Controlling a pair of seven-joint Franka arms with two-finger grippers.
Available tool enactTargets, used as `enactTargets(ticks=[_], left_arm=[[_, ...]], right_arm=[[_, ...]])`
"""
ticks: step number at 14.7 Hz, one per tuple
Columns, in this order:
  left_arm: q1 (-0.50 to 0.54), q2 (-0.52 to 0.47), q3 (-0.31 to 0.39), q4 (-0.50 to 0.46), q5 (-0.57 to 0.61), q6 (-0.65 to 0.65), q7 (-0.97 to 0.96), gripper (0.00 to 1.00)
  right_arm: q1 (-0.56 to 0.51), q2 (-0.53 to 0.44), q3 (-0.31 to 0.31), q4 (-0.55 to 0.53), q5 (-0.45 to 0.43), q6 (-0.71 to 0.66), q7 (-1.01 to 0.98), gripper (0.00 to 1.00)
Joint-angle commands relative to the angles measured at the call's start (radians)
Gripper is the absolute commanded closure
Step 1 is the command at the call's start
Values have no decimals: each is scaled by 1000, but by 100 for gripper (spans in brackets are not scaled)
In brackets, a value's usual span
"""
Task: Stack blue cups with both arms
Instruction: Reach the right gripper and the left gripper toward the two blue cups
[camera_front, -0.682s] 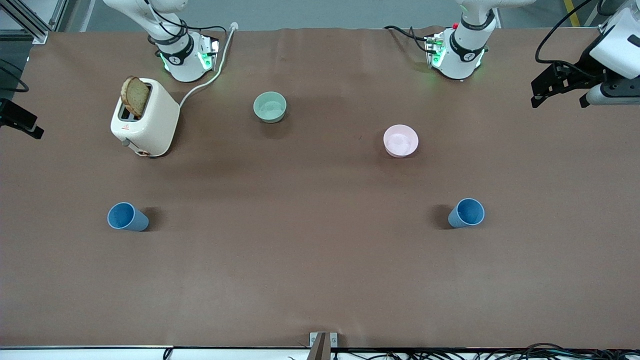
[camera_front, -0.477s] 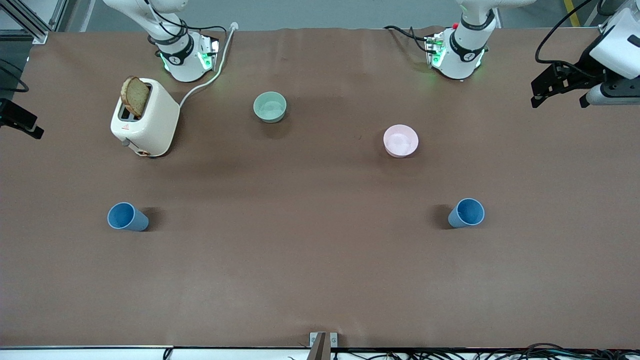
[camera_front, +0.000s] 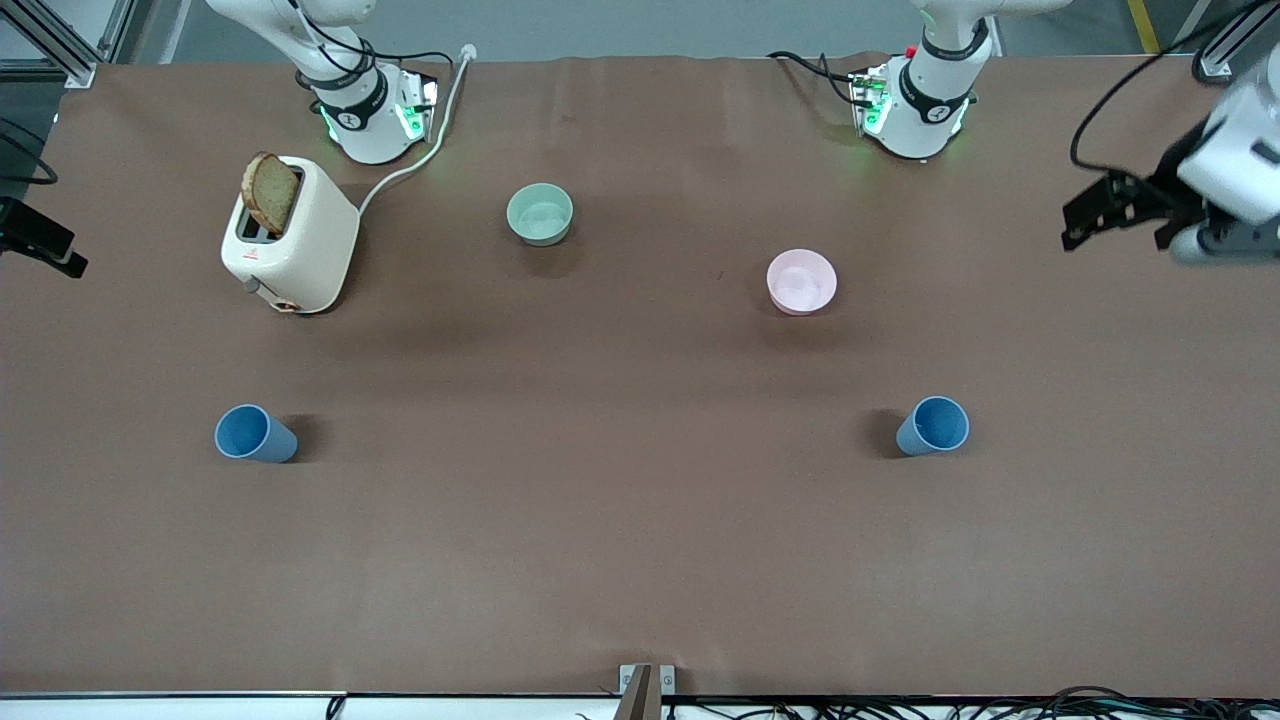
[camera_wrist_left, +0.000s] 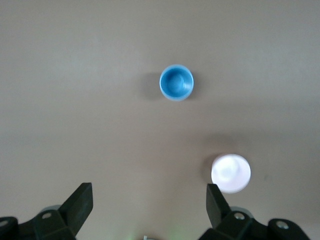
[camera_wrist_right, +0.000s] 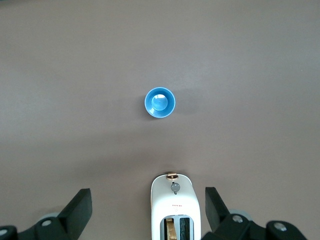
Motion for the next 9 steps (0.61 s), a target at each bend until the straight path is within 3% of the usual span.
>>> enactTargets(ticks=[1,5,9], left_arm=[[3,110,-1,3,2,106,-5,0],[0,246,-1,-68,2,284,-29,0],[3,370,-1,-109,13,403,-38,0]], right_arm=[[-10,10,3,6,-4,3,-11,0],[-2,117,-1,-9,-4,62,-19,0],[-11,245,-2,-133,-10,344,-88,0]])
